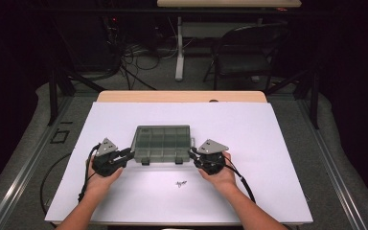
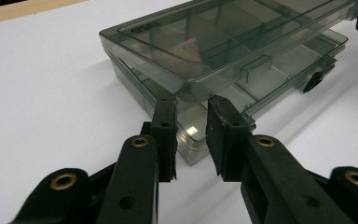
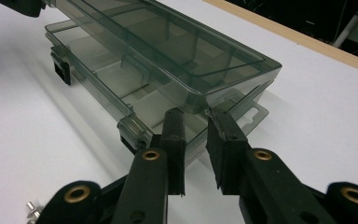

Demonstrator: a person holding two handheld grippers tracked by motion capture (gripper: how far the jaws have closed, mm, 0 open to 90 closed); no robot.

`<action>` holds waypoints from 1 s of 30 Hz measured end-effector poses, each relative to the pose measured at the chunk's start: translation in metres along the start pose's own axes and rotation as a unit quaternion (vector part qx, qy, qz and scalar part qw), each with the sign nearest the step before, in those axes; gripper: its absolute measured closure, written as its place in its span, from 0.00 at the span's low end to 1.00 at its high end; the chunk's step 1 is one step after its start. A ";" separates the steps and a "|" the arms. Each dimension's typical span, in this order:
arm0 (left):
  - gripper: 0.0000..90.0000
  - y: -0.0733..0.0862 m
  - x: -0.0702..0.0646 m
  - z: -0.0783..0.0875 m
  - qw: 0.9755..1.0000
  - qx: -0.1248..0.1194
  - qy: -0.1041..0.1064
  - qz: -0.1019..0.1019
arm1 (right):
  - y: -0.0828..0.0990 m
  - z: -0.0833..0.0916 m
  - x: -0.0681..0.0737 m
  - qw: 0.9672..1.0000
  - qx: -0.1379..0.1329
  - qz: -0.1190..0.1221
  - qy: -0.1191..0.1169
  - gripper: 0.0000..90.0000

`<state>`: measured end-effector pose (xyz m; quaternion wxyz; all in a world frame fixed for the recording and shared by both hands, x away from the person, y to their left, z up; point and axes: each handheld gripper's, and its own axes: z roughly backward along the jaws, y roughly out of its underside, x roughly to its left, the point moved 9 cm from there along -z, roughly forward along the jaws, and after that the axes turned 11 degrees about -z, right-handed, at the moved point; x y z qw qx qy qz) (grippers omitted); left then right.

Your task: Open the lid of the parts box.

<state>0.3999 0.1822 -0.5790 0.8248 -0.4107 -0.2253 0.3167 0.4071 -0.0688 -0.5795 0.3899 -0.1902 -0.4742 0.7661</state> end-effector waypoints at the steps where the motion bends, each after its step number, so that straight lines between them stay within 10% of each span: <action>1: 0.81 0.000 0.000 0.000 1.000 -0.001 0.000 0.001 | -0.001 0.000 0.000 1.000 -0.001 -0.002 0.001 0.85; 30: 0.82 -0.036 0.016 0.004 1.000 -0.004 -0.025 0.015 | -0.036 0.004 -0.010 1.000 -0.016 0.007 0.014 0.85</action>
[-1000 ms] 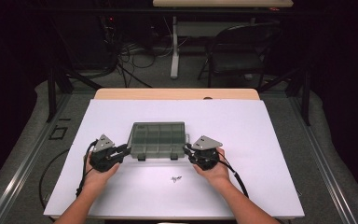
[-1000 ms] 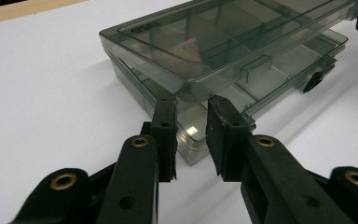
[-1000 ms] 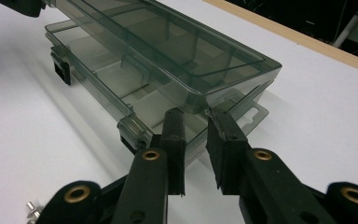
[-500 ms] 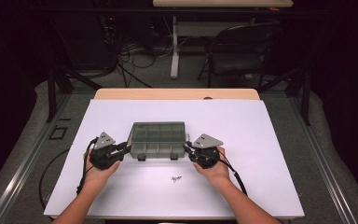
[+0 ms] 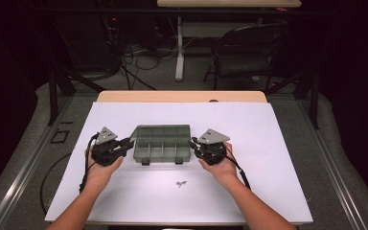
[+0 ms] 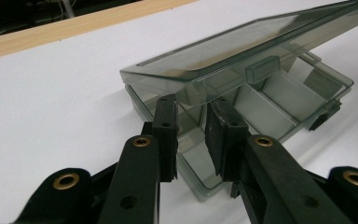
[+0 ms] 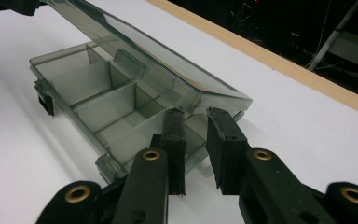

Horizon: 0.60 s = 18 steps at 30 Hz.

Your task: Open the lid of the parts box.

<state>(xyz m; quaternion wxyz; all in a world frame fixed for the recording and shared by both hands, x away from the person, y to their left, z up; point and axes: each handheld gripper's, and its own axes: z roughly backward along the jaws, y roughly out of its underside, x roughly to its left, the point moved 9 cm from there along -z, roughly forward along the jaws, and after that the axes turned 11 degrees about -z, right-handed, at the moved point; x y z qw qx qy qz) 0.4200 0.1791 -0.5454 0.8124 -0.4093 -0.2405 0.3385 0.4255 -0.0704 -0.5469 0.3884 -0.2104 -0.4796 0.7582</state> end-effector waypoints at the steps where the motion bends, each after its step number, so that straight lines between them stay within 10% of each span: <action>1: 0.82 -0.001 0.001 0.000 1.000 0.000 0.001 0.004 | -0.001 0.000 0.000 1.000 0.000 0.000 0.000 0.86; 18: 0.82 -0.025 0.016 -0.003 1.000 0.001 -0.003 0.008 | -0.028 -0.005 -0.009 1.000 -0.003 -0.005 0.011 0.86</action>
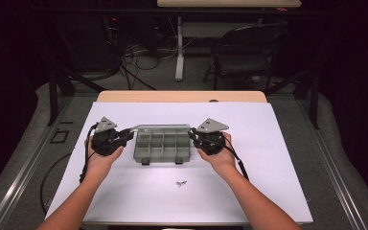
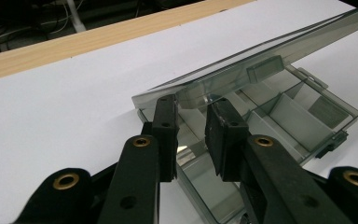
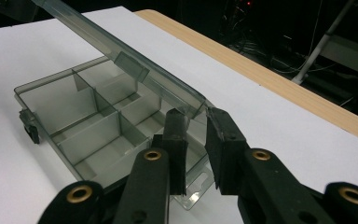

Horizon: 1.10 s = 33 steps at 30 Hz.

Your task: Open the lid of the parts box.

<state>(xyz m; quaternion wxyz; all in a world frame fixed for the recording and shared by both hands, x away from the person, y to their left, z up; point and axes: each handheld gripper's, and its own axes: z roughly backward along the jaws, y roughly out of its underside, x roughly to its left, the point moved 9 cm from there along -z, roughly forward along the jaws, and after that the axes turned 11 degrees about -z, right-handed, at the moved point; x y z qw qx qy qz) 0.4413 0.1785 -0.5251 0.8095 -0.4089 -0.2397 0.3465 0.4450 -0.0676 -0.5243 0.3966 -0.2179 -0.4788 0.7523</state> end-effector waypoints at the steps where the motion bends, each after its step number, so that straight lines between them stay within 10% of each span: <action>1: 0.82 -0.001 0.001 0.000 1.000 -0.001 0.000 0.002 | -0.002 -0.001 -0.001 1.000 0.001 -0.001 0.002 0.86; 33: 0.85 -0.027 0.018 -0.009 1.000 0.001 -0.022 0.003 | -0.029 -0.016 -0.017 1.000 0.002 -0.015 0.026 0.88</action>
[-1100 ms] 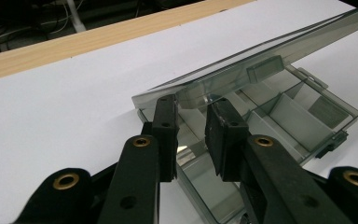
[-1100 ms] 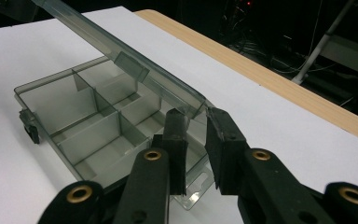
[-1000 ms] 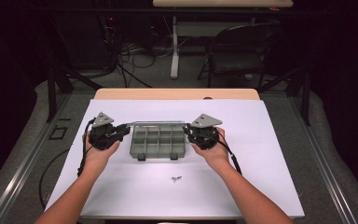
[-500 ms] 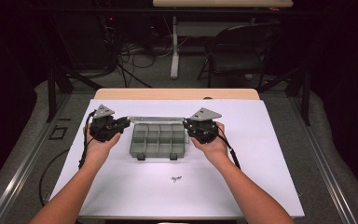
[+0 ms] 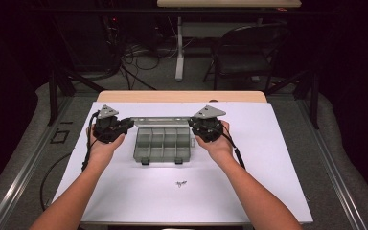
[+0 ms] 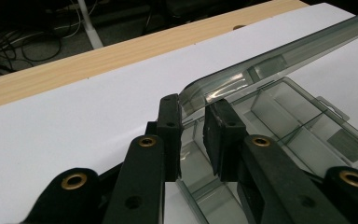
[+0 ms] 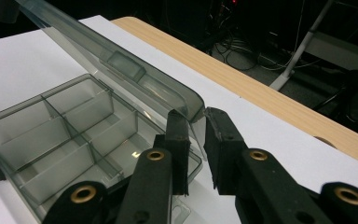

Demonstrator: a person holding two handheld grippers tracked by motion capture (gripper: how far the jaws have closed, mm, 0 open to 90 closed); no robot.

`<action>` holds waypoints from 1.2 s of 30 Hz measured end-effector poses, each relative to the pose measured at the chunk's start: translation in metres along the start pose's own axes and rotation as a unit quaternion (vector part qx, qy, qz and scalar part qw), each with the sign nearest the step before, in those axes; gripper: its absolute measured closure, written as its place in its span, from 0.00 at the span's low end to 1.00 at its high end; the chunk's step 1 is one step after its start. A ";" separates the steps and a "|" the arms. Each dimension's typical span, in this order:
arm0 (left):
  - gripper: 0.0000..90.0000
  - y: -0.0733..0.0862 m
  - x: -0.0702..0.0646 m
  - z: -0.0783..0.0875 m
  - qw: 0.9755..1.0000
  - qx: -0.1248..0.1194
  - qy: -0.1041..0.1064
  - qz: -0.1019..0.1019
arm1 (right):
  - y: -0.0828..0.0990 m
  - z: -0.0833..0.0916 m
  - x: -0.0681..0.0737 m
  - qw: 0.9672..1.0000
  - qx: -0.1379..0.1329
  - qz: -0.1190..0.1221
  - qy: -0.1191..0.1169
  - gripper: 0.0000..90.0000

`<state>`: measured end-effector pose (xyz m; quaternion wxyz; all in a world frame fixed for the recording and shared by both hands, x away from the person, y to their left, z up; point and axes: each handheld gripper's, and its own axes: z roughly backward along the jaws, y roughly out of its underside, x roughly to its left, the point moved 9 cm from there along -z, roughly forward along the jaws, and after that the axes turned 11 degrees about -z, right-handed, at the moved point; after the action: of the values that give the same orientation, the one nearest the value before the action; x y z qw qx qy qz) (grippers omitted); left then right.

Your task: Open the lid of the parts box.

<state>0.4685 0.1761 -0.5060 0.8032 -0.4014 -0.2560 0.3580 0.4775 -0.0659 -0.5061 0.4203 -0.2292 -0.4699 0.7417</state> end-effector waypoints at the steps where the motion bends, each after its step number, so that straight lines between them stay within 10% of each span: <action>1: 0.85 0.000 0.000 0.000 1.000 0.000 0.000 0.001 | -0.001 0.000 0.000 1.000 0.001 0.000 -0.001 0.89; 36: 0.94 -0.013 0.016 -0.016 0.999 0.007 -0.025 0.023 | -0.013 -0.014 -0.011 0.999 0.001 -0.023 0.022 0.93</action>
<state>0.4940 0.1754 -0.5022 0.7908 -0.3930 -0.2641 0.3879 0.4991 -0.0653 -0.5014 0.4479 -0.2344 -0.4653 0.7266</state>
